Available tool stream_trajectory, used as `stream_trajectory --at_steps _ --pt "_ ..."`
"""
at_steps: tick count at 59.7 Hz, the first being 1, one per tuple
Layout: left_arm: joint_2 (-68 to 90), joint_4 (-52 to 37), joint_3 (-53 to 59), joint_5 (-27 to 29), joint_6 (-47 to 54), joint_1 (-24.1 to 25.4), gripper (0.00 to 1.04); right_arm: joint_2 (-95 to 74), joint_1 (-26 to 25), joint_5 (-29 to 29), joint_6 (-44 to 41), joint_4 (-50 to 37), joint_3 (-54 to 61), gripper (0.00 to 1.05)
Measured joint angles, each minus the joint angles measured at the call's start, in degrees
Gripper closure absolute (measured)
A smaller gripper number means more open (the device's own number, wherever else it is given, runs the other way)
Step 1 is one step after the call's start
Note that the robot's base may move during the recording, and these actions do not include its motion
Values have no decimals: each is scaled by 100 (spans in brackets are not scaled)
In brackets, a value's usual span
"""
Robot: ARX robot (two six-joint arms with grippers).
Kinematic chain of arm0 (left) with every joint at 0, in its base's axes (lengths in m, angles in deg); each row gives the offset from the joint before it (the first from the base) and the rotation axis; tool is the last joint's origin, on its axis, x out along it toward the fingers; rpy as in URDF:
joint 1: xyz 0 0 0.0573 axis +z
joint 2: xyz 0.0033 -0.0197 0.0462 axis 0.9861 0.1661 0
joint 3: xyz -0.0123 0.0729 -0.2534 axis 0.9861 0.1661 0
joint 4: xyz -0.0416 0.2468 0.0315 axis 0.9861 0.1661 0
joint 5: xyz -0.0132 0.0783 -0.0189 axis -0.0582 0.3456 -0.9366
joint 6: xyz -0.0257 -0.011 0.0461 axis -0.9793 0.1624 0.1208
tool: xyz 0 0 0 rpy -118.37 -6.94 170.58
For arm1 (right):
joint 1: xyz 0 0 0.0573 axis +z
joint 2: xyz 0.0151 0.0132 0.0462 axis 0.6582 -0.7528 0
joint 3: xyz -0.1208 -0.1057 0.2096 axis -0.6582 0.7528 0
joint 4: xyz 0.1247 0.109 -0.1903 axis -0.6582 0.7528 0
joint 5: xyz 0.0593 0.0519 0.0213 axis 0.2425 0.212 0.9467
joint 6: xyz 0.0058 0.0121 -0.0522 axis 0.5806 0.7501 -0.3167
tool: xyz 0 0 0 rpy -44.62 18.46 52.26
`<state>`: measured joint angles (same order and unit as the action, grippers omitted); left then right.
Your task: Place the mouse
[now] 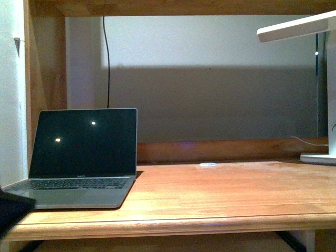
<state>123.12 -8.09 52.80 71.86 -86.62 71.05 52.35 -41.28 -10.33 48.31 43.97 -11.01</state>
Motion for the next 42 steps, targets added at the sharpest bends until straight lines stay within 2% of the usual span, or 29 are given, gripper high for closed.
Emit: stream_trajectory --at_steps 7,13,16,19,22,39,42 --pt "-1346 726 511 638 -315 -203 8 0 0 -2 0 0 0 7" --pt "-2586 1631 977 1296 -435 -789 8 0 0 0 0 0 0 7" --pt "-3161 1711 1196 1187 -476 -929 8 0 0 -2 0 0 0 7" --pt "-3477 1366 1434 1434 -232 -905 16 0 0 2 0 0 0 7" --pt "-3661 1156 1637 1445 -37 -800 23 0 0 -2 0 0 0 7" --pt "-4155 1010 2345 693 455 -17 71 0 0 0 0 0 0 7" --pt "-4269 1008 2444 31 481 485 83 0 0 0 0 0 0 7"
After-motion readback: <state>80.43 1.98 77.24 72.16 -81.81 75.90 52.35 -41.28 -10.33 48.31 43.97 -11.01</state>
